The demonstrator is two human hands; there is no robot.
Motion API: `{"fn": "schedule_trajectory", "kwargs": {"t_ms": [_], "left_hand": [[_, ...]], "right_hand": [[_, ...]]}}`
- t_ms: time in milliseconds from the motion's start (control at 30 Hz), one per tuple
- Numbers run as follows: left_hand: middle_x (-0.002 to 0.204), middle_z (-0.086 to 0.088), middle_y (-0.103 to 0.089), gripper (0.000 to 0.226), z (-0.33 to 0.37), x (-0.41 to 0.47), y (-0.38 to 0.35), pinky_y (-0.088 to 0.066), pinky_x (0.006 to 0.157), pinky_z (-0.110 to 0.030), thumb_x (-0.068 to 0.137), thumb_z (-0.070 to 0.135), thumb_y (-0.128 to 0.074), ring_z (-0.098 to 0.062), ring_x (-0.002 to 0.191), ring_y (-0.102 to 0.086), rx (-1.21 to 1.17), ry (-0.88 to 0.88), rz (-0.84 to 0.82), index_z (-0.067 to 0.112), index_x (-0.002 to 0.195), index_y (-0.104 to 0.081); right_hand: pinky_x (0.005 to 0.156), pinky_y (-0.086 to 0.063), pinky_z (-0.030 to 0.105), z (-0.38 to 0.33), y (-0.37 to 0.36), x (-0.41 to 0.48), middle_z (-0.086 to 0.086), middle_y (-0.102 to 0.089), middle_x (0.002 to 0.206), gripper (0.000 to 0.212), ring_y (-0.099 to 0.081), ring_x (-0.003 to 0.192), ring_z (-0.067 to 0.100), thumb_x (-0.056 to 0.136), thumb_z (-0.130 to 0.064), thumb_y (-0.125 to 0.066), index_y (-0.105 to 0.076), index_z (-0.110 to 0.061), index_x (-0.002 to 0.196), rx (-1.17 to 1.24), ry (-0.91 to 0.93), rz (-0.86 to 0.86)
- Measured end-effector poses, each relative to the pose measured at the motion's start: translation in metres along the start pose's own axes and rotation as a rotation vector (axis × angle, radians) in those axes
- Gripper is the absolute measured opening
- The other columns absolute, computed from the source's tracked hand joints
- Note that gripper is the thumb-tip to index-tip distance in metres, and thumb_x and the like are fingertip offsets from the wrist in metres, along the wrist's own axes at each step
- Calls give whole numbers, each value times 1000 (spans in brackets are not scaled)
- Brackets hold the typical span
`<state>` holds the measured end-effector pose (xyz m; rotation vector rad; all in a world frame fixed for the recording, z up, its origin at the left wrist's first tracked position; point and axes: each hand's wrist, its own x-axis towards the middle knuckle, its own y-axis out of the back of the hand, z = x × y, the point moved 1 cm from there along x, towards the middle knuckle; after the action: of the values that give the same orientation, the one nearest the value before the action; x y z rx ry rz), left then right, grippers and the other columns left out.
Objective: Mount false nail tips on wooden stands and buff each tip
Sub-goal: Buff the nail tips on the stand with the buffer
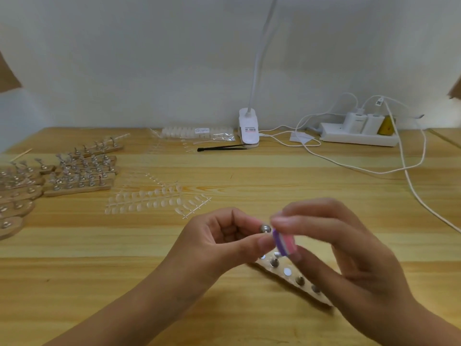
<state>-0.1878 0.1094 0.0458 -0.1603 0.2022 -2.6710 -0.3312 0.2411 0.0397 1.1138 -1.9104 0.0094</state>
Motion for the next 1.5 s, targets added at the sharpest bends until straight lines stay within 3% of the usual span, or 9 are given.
{"fn": "schedule_trajectory", "kwargs": {"t_ms": [100,200,467,767,1033,1167,1267,1333,1500], "left_hand": [[73,2,-71,28,-1,0,1,-50,64,-14,56,39,-88,-4,62,-63,16,11,16,24,77,-77],[72,2,-71,29,-2,0,1,-50,63,-14,55,39,-89,-3,62,-64,10,9,8,24,77,-77],[69,3,-70,24,-3,1,1,-49,62,-14,56,35,-85,-4,60,-63,34,8,37,23,76,-77],[70,2,-70,37,-2,1,0,-50,62,-15,50,46,-91,-5,62,-63,25,-15,20,24,76,-77],[71,3,-70,23,-4,2,1,-50,62,-14,55,36,-85,-5,63,-63,39,-1,43,26,74,-76],[73,5,-70,39,-4,2,2,-50,64,-15,49,51,-90,-5,64,-63,39,-10,33,26,76,-76],[73,5,-71,26,-4,2,1,-50,63,-14,55,39,-88,-5,63,-62,32,-8,30,26,74,-76],[70,5,-70,17,-5,3,1,-49,62,-14,59,33,-81,-4,61,-62,27,-16,32,25,73,-76],[69,5,-69,17,-4,3,2,-49,63,-14,61,31,-80,-4,60,-62,31,-19,28,24,75,-76]], "right_hand": [[92,-47,41,2,-1,-1,-14,-62,116,32,-58,114,21,91,-29,-61,-63,-36,122,-31,-93,16],[90,-48,42,2,-1,-2,-12,-61,117,29,-60,112,25,94,-28,-60,-63,-31,123,-44,-8,-9],[91,-46,38,1,-1,0,-16,-62,115,31,-58,114,19,90,-28,-61,-62,-37,120,-82,-86,-4],[93,-45,36,-1,0,1,-17,-61,116,30,-58,113,21,91,-27,-62,-63,-35,120,-68,-52,4],[91,-44,34,-3,-4,1,-20,-63,115,30,-56,115,17,89,-30,-61,-64,-41,117,-108,-128,-24],[92,-42,33,-3,-3,2,-19,-63,115,27,-56,115,19,92,-27,-63,-64,-39,116,-90,-104,-6],[90,-41,32,-2,-3,0,-21,-63,115,26,-55,114,17,92,-26,-66,-65,-41,114,-88,-175,-7],[92,-42,31,-2,-1,2,-22,-62,116,28,-55,114,16,91,-26,-63,-65,-38,116,-116,-122,-8],[92,-43,31,-3,-1,3,-18,-63,115,30,-56,111,20,90,-30,-63,-65,-39,119,-84,-143,-10]]}}
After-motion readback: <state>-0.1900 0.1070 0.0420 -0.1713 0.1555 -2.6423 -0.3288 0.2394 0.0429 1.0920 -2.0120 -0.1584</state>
